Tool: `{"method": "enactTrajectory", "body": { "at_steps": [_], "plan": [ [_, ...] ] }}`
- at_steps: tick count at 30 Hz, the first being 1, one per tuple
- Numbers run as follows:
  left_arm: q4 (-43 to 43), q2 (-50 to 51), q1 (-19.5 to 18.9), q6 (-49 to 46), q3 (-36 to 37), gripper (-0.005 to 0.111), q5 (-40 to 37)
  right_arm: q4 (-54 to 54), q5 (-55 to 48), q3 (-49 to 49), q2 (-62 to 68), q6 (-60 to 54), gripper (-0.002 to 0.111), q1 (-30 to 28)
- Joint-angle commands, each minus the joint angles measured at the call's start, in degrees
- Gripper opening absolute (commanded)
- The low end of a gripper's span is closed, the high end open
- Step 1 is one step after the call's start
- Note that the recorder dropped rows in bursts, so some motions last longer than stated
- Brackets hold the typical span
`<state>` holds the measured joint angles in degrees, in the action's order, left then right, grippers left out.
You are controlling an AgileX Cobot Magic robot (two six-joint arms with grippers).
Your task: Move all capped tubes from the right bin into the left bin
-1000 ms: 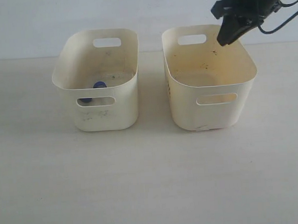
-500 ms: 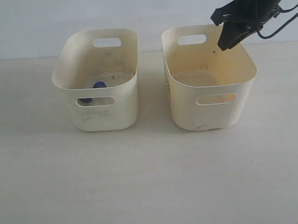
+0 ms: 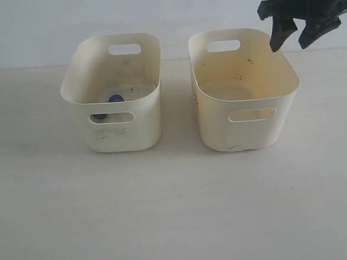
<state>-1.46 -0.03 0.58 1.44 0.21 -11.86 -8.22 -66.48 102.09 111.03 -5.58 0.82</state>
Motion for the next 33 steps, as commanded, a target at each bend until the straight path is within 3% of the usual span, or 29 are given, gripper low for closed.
{"method": "enactTrajectory", "body": {
  "at_steps": [1,8,14,17,23,33],
  "plan": [
    [0.4,0.0,0.0,0.5,-0.2,0.004,0.3,1.2,-1.3,-1.7,0.4,2.8,0.056,-0.2],
    [0.4,0.0,0.0,0.5,-0.2,0.004,0.3,0.9,0.3,-6.9,0.4,4.6,0.055,-0.2],
    [0.4,0.0,0.0,0.5,-0.2,0.004,0.3,1.0,7.9,-11.3,0.5,8.0,0.054,-0.2],
    [0.4,0.0,0.0,0.5,-0.2,0.004,0.3,-0.1,11.0,-12.7,0.5,8.7,0.043,-0.2],
    [0.4,0.0,0.0,0.5,-0.2,0.004,0.3,-0.5,14.6,-13.4,1.5,8.8,0.001,-0.2],
    [0.4,0.0,0.0,0.5,-0.2,0.004,0.3,-3.2,11.4,-12.2,1.9,9.2,0.000,-0.2]
  ]
}}
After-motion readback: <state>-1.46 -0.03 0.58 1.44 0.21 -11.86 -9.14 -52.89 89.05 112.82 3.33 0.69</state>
